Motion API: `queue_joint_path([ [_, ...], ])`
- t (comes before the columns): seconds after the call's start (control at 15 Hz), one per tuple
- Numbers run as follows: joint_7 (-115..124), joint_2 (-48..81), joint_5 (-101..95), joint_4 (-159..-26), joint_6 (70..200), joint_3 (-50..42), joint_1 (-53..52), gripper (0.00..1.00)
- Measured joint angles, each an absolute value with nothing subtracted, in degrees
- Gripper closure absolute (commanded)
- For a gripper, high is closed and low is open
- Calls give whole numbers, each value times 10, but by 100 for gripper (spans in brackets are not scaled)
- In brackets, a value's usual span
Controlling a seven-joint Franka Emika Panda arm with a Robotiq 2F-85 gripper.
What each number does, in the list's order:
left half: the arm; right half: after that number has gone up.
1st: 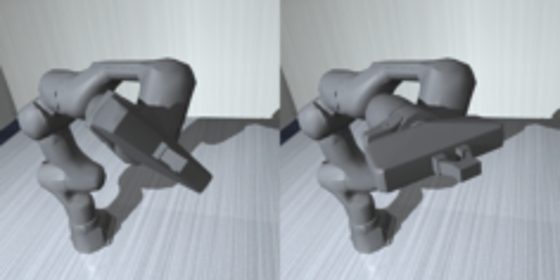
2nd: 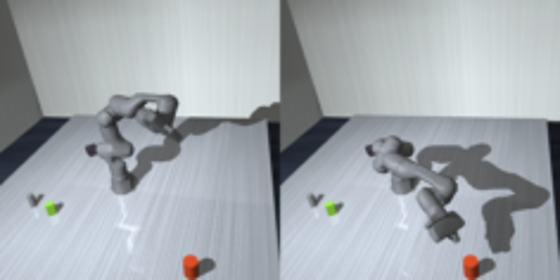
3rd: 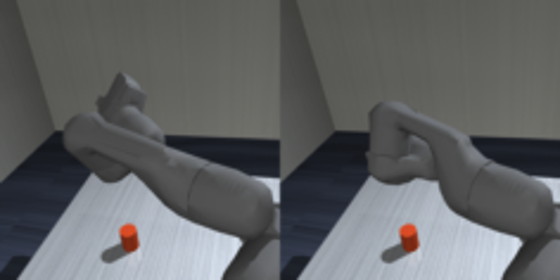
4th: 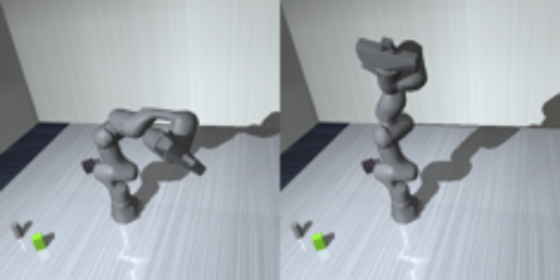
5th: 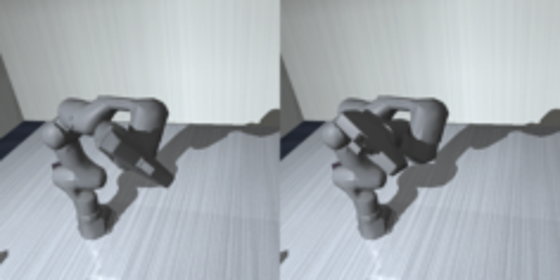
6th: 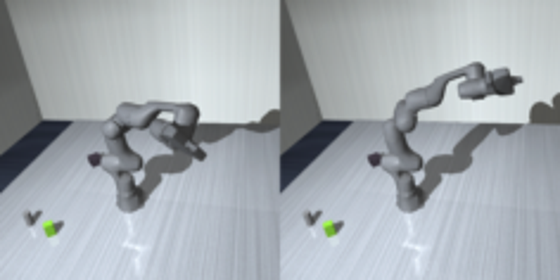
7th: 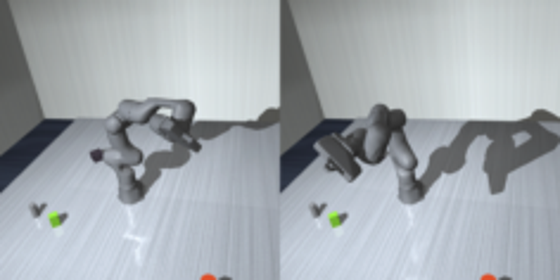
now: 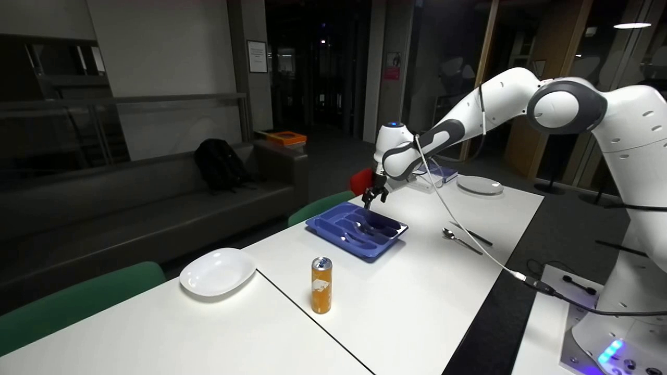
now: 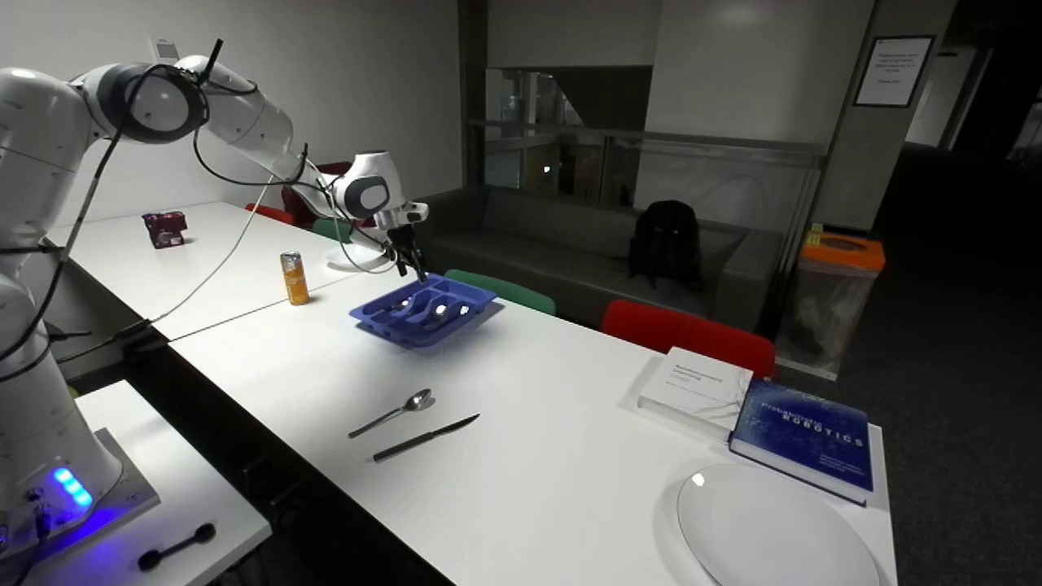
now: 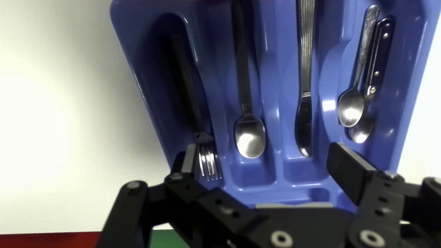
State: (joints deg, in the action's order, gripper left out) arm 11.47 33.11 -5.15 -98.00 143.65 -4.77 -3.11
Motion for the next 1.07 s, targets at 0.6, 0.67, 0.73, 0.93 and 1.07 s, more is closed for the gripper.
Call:
queue_joint_path([
  [0.6, 141, 260, 1, -1165, 1567, -84, 33, 0],
  [0.67, 134, 253, 11, -1183, 1571, -83, 43, 0],
  [0.73, 120, 245, 19, -1200, 1570, -83, 53, 0],
  [0.93, 82, 221, 29, -1232, 1528, -82, 72, 0],
  [1.07, 78, 207, 25, -1238, 1477, -88, 76, 0],
])
